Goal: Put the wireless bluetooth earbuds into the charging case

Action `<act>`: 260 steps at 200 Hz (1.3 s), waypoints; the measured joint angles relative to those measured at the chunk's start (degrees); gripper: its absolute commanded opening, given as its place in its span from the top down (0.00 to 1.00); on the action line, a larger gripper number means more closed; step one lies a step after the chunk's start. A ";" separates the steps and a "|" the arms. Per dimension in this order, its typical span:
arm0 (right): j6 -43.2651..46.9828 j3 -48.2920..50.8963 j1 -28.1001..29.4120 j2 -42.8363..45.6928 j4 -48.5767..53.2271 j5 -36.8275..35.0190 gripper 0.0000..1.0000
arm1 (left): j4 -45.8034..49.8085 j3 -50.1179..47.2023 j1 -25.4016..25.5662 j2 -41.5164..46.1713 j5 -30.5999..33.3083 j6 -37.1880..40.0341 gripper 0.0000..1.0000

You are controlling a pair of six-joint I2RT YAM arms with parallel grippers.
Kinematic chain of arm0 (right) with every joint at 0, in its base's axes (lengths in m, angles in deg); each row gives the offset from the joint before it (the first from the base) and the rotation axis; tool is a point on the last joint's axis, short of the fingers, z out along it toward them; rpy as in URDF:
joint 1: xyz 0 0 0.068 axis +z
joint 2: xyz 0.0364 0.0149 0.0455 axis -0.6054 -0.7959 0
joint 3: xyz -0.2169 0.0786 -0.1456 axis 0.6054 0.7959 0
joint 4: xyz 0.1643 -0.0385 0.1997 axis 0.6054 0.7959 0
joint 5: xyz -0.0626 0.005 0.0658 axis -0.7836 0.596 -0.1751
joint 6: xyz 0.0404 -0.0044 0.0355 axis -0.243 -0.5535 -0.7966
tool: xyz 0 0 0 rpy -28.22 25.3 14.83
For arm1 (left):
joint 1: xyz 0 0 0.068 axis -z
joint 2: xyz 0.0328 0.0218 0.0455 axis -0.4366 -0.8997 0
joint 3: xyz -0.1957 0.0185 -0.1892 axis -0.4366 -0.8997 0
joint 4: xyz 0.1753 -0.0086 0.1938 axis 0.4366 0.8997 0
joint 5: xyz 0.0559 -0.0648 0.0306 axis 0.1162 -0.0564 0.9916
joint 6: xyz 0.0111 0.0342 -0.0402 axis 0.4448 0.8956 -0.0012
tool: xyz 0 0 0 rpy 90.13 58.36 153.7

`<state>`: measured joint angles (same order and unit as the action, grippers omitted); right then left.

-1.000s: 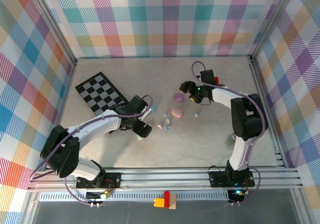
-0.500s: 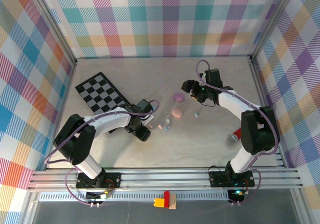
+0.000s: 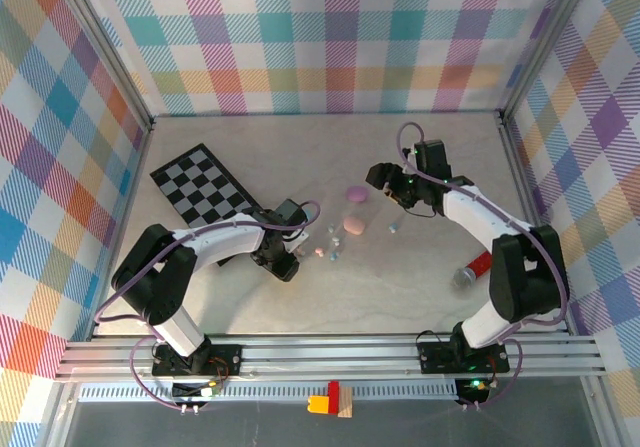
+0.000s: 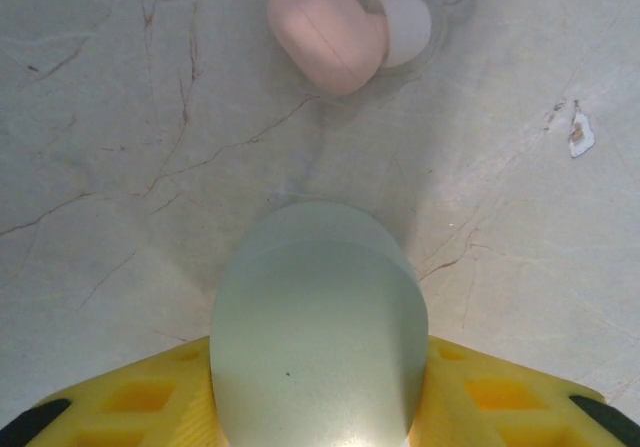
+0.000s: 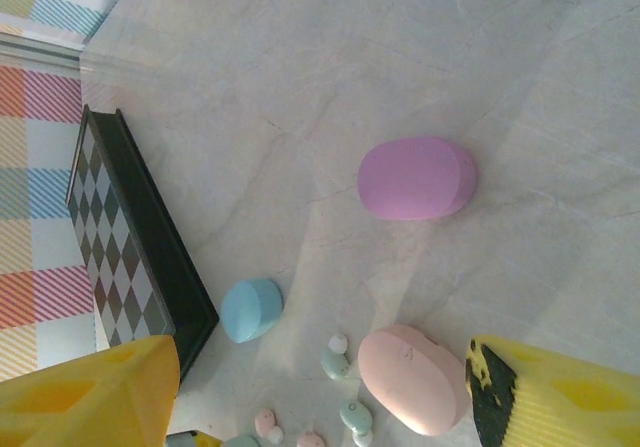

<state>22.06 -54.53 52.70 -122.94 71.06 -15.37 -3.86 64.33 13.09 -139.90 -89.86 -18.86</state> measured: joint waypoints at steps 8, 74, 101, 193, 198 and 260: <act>0.00 0.11 0.00 0.87 0.20 0.09 0.25 | -0.02 0.00 0.00 0.00 0.07 0.00 0.56; 2.01 4.98 0.44 11.65 2.80 7.06 0.26 | -9.35 -4.00 0.07 13.38 0.11 2.01 0.62; 2.97 7.34 2.45 13.46 4.57 10.16 0.25 | -18.53 -7.80 0.26 19.87 -5.07 4.63 0.64; 8.68 5.92 12.24 11.23 9.94 17.88 0.25 | -46.82 -17.33 1.90 21.51 -18.47 14.71 0.66; 8.90 5.55 12.59 10.73 9.99 17.99 0.25 | -47.34 -17.33 2.05 21.40 -18.73 15.06 0.66; 9.70 2.08 15.78 4.92 10.08 19.15 0.37 | -49.37 -17.31 3.02 19.37 -19.98 17.05 0.66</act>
<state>31.77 -52.46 68.48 -118.02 81.13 3.78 -53.24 47.02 16.11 -120.54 -109.83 -1.81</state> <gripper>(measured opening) 0.673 0.375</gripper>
